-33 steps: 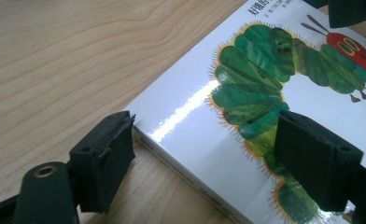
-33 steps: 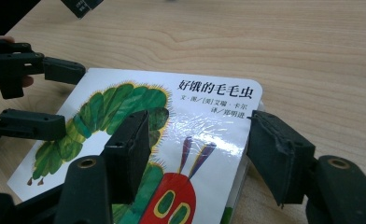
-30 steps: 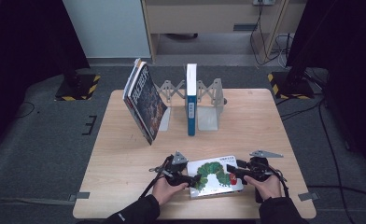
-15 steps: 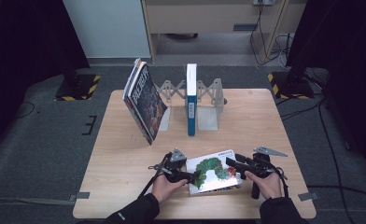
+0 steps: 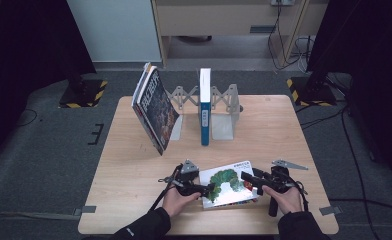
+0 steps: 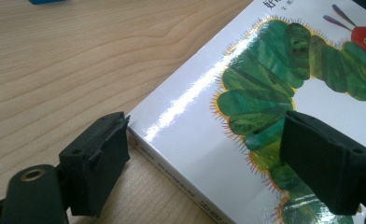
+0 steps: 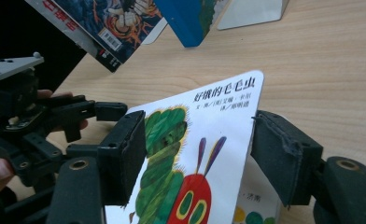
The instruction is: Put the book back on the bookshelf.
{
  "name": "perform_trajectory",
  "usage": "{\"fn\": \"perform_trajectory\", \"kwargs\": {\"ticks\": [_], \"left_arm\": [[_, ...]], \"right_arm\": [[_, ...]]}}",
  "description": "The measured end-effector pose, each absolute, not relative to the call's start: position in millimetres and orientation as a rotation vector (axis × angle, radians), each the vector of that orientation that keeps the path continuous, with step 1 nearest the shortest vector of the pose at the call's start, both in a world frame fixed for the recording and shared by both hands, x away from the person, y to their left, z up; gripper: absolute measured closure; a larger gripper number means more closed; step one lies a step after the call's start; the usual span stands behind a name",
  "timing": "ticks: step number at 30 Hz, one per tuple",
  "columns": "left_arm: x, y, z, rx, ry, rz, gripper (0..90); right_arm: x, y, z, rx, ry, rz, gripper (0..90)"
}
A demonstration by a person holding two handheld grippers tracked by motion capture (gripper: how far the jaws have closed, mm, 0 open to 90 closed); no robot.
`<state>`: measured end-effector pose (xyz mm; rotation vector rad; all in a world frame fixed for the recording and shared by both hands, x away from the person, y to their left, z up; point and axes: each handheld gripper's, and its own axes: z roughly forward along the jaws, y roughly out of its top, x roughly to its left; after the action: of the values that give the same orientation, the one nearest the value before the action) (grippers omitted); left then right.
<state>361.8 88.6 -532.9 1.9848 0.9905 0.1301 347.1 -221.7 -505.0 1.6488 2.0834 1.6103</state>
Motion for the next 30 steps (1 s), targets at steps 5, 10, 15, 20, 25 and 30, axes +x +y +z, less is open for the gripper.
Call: {"fn": "perform_trajectory", "kwargs": {"ticks": [5, 10, 15, 20, 25, 30], "left_arm": [[362, 89, -533, 1.981, 0.989, 0.129, 14.1], [361, 89, -534, 1.979, 0.98, 0.133, 13.7], [362, 89, -536, 1.981, 0.983, 0.126, 11.7], [363, 89, -536, 1.988, 0.987, 0.119, 10.9], [364, 90, -537, 1.974, 0.986, 0.09, 9.0], [364, 90, -537, 1.971, 0.988, 0.087, 8.5]], "right_arm": [[346, -217, -506, 1.636, 2.133, 1.625, 34.8], [351, -216, -510, 1.638, 2.186, 1.581, 35.6], [357, -214, -516, 1.629, 2.266, 1.546, 36.2], [362, -214, -521, 1.628, 2.315, 1.47, 42.2], [360, -208, -521, 1.596, 2.377, 1.535, 47.9], [362, -204, -520, 1.574, 2.399, 1.531, 50.8]]}}
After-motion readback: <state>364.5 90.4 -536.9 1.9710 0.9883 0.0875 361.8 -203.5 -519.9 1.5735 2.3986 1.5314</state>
